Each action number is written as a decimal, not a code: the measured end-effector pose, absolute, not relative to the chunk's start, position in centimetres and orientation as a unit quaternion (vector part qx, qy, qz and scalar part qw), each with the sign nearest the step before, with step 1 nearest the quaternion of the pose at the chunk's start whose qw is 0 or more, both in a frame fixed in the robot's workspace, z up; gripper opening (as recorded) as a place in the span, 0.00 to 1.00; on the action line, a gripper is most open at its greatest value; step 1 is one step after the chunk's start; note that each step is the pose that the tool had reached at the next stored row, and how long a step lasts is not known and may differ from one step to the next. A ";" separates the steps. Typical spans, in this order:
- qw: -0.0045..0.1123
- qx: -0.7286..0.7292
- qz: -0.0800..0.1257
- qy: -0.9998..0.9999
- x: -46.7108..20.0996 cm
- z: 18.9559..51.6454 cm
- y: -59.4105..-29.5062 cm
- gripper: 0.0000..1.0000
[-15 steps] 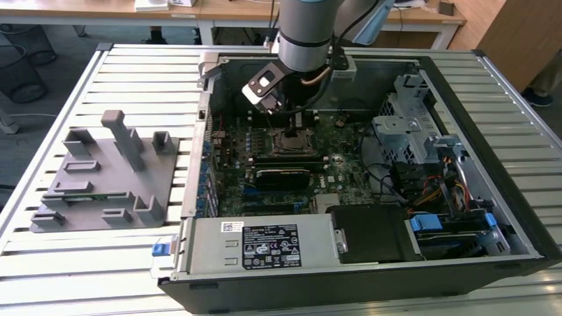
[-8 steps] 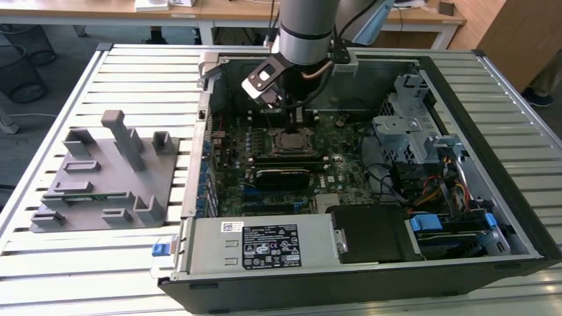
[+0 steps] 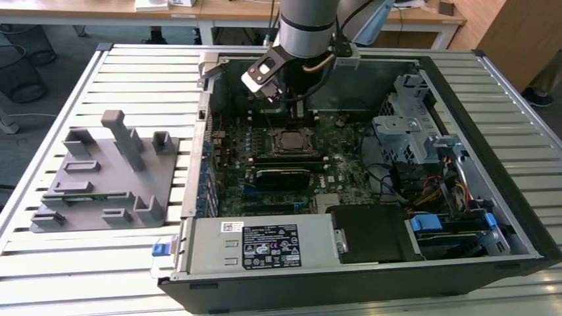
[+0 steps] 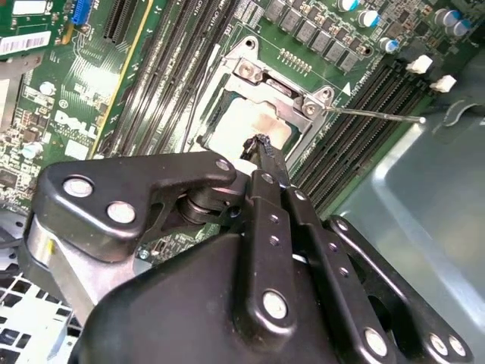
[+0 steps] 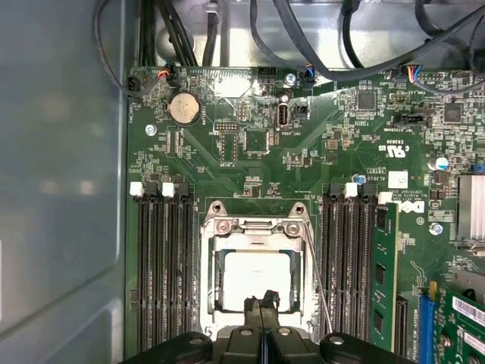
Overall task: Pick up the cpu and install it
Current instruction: 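Install the first cpu locking lever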
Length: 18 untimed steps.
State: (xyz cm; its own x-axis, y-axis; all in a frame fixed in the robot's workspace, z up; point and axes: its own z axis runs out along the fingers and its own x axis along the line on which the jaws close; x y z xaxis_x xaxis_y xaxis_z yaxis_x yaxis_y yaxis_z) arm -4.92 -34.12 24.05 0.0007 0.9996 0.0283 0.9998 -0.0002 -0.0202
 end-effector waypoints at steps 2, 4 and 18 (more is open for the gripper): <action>0.017 -0.707 -0.003 -0.707 -4.9 24.3 -34.1 0.11; 0.017 -0.707 -0.003 -0.707 -4.9 24.4 -34.1 0.11; 0.017 -0.707 -0.003 -0.707 -4.9 25.2 -34.1 0.11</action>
State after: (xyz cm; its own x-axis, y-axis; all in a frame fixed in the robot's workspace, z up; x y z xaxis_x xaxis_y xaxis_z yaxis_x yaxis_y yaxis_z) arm -4.92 -34.12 25.16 0.0007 0.9996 0.0285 0.9998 -0.0001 -0.0200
